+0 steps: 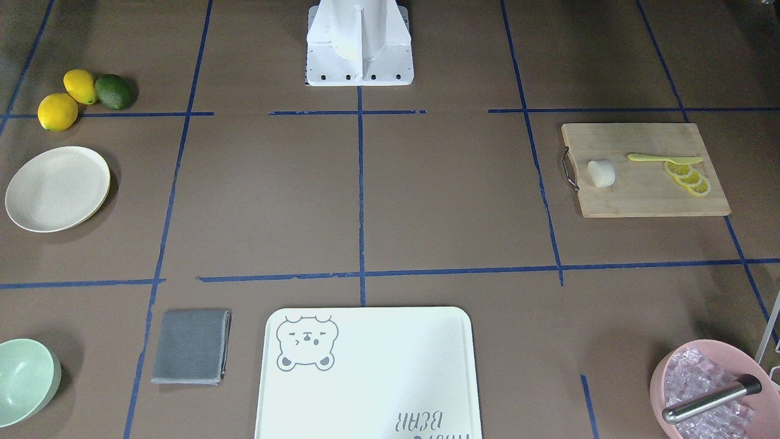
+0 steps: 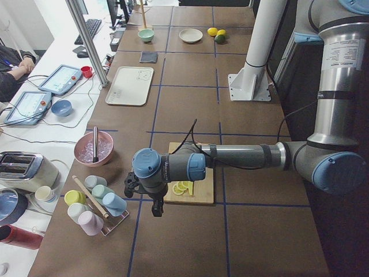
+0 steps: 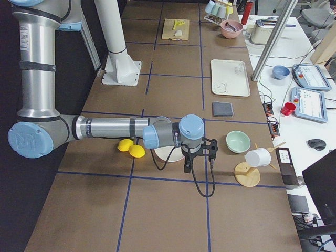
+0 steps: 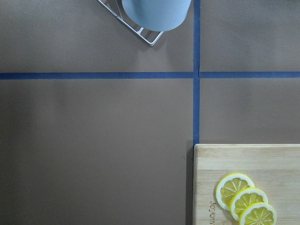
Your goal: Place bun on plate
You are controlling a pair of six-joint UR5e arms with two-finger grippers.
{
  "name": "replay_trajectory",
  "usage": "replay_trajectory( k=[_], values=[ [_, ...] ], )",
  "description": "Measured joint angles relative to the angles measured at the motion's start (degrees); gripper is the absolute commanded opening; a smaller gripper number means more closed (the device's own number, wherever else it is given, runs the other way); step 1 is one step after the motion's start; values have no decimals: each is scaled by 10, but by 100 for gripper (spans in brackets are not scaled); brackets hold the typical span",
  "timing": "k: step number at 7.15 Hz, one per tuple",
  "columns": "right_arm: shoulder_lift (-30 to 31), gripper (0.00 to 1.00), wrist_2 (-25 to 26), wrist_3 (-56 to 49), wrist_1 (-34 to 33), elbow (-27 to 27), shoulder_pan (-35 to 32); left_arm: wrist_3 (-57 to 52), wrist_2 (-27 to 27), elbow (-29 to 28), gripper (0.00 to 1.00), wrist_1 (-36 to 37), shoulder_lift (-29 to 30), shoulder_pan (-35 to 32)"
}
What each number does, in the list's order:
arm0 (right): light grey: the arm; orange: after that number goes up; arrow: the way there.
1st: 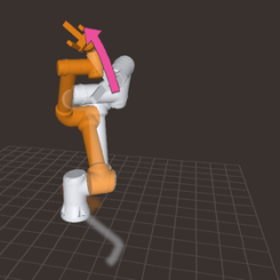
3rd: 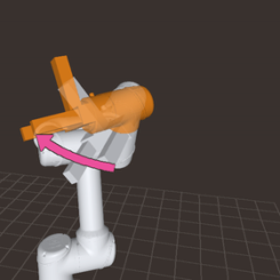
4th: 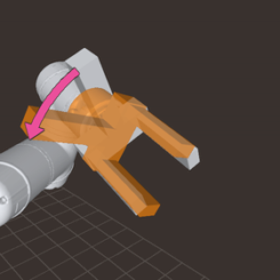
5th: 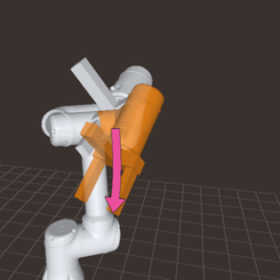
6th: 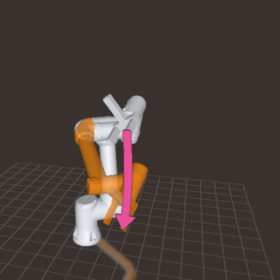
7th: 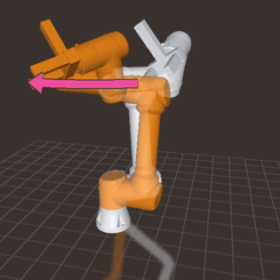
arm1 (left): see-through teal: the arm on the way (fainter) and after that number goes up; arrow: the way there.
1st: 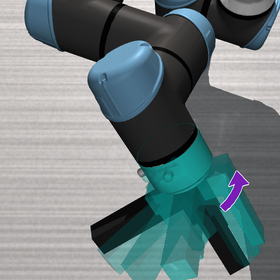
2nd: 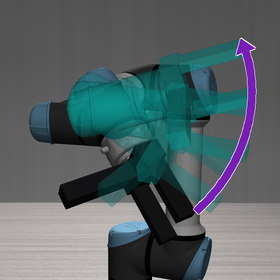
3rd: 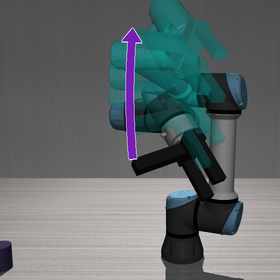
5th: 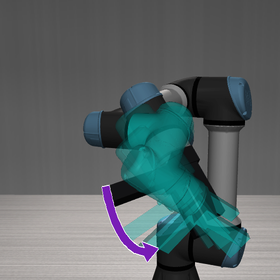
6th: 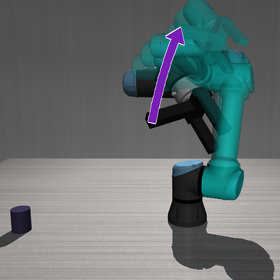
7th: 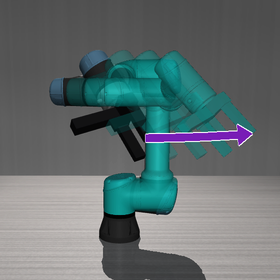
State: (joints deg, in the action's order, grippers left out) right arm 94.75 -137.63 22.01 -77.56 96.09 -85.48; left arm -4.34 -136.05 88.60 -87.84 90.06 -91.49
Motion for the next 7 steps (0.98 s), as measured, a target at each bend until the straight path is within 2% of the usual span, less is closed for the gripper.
replay_trajectory(
  k=[3,5,7],
  values=[
    [73,98,37,99,205,-2,106,-1,0,1,100,0,0,0],
    [87,98,66,122,248,-10,176,-1,0,2,100,-1,0,0],
    [85,97,74,125,261,-35,207,0,0,3,100,-1,0,0]
  ],
)
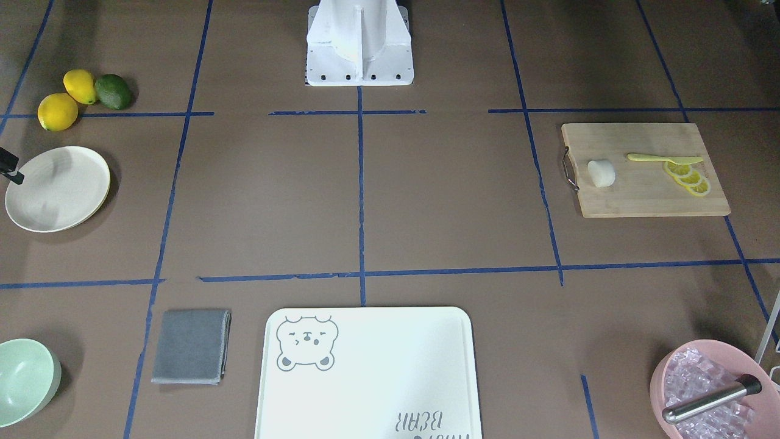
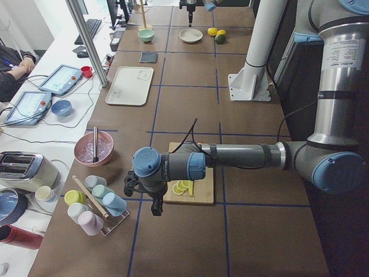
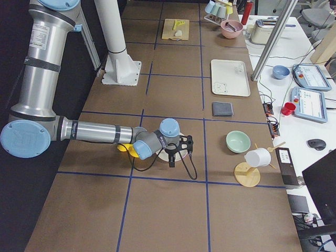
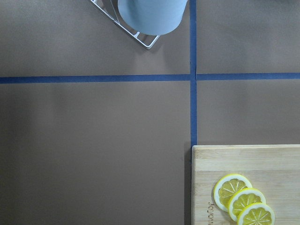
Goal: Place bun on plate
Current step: 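Lower the right gripper to the rim of the white plate and grip it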
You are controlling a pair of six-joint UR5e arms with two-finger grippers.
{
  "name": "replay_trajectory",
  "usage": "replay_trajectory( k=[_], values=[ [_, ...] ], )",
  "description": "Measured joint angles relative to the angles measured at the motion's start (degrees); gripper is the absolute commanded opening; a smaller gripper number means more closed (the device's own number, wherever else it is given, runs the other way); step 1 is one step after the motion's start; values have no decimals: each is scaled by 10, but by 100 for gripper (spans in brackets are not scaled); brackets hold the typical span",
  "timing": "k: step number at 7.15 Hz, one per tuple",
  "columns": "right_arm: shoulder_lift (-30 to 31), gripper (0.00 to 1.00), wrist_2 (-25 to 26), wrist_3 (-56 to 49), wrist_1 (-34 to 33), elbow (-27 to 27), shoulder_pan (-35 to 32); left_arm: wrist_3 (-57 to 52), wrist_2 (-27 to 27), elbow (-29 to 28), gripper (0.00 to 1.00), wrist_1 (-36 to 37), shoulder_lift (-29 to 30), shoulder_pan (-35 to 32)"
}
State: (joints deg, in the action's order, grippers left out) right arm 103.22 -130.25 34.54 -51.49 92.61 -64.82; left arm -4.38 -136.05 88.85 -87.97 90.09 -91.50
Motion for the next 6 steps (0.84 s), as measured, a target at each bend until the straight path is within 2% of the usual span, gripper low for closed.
replay_trajectory(
  k=[2,3,4,5,6],
  values=[
    [-5,91,1,0,2,-25,9,2,0,0,100,-4,0,0],
    [-8,90,0,0,2,-34,12,3,0,0,100,-5,0,0],
    [-10,72,0,1,2,-39,17,3,0,0,100,-6,0,0],
    [-10,40,-1,1,2,-42,20,3,0,1,100,-6,0,0],
    [-11,20,-2,1,2,-42,21,3,0,2,100,-6,0,0]
  ],
)
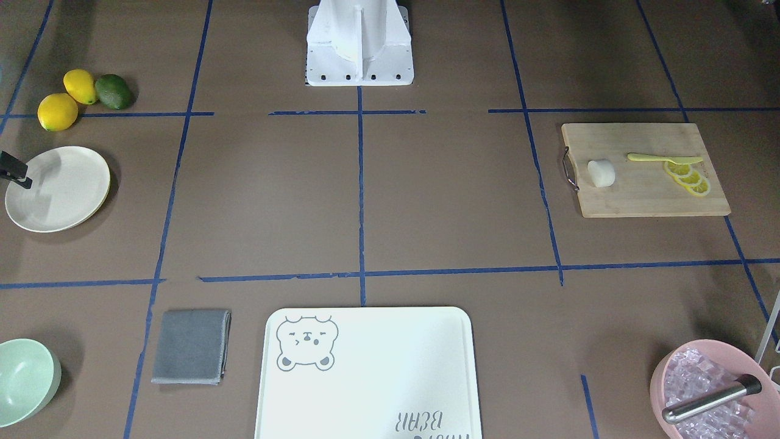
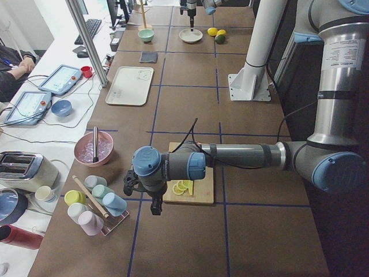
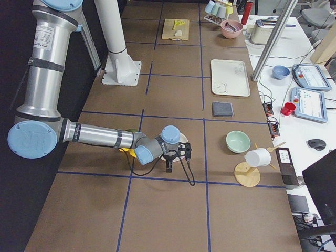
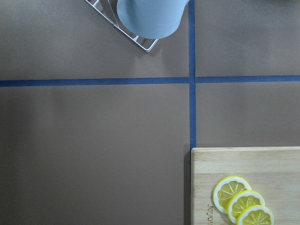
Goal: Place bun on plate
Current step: 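Lower the right gripper to the rim of the white plate and grip it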
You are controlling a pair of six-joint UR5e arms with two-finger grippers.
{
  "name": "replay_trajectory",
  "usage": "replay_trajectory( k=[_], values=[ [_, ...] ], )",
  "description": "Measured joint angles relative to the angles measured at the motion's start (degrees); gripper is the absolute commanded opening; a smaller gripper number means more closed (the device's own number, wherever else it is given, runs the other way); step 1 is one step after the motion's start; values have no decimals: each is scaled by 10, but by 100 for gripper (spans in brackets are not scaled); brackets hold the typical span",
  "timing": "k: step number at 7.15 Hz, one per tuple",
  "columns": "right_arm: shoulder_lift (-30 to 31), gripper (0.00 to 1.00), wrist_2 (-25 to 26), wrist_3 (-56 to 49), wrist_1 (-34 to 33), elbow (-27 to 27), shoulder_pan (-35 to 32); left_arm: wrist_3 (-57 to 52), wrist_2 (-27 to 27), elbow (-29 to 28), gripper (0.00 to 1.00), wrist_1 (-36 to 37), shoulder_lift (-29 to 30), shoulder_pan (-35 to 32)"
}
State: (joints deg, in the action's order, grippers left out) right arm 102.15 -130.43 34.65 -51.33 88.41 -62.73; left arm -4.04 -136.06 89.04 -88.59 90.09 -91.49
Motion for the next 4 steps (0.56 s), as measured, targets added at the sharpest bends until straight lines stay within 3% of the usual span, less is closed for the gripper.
replay_trajectory(
  k=[1,4],
  values=[
    [0,3,-1,-1,0,0,0,0,0,0,100,0,0,0],
    [0,0,-3,-3,1,5,0,0,0,1,100,0,1,0]
  ],
)
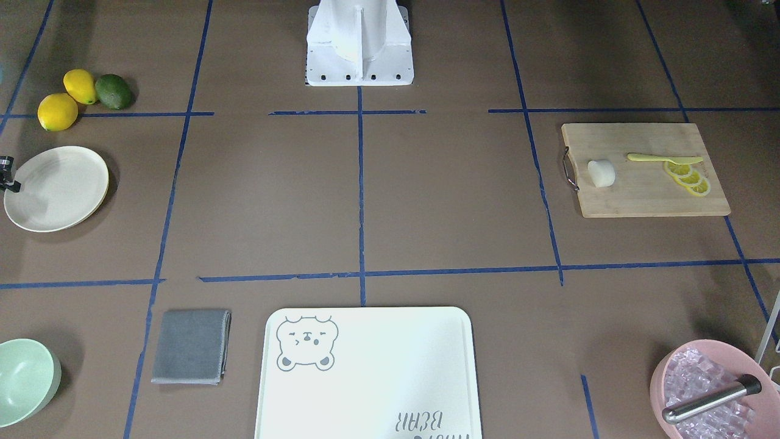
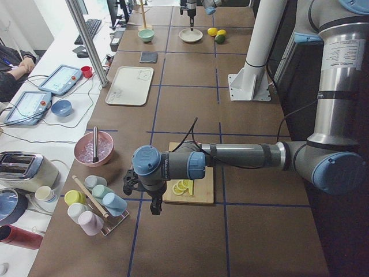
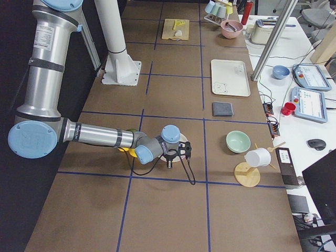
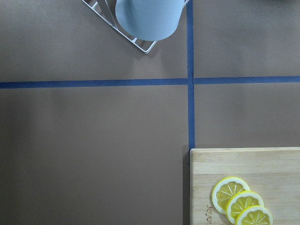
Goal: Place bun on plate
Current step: 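Lower the right gripper to the rim of the white plate and grip it, then slide the white plate with the right gripper toward the table center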
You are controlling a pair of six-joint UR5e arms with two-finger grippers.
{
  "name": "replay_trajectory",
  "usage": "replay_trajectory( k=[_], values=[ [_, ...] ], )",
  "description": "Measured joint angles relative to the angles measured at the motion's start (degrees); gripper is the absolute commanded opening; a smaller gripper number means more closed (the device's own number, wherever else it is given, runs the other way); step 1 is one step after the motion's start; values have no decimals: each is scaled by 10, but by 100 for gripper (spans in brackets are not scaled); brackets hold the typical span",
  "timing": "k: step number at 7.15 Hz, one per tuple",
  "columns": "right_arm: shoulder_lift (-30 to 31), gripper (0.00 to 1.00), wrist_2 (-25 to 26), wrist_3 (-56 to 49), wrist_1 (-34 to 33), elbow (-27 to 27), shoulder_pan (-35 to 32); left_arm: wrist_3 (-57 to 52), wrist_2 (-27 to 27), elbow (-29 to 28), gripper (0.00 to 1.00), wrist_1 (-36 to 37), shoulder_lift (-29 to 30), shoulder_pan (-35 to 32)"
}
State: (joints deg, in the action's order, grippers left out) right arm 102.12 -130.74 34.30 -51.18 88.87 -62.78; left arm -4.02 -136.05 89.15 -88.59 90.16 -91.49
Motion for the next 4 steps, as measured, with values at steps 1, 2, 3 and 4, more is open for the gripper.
replay_trajectory(
  k=[1,2,3,4],
  values=[
    [1,0,-13,0,0,7,-7,0,0,1,100,0,0,0],
    [1,0,-55,1,0,19,-34,1,0,4,100,0,0,0],
    [1,0,-115,2,0,31,-81,1,0,6,100,1,0,0],
    [-3,0,-166,6,-1,47,-122,1,0,7,100,1,0,0]
  ],
)
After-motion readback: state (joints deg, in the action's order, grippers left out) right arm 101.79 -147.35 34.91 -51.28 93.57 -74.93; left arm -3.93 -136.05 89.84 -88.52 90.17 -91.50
